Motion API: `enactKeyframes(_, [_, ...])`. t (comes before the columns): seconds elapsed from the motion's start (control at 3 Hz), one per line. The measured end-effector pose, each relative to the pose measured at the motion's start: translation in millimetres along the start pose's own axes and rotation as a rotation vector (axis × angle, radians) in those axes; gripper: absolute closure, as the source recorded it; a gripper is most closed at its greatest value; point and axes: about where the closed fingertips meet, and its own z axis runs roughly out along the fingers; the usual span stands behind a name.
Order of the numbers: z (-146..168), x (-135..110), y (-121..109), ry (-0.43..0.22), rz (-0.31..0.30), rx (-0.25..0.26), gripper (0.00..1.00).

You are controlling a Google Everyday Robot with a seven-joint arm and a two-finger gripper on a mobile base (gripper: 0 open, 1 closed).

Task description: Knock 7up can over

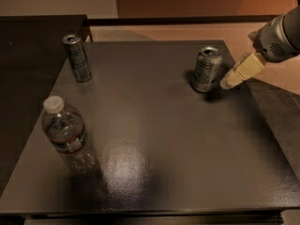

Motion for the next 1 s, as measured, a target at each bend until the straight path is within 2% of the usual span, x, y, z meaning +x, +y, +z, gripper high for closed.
enactKeyframes(0.67, [30.5, -14.9, 5.7, -0.118, 0.057, -0.053, 0.0])
enactKeyframes(1.0, [37.6, -21.5, 10.1, -0.149, 0.067, -0.078, 0.0])
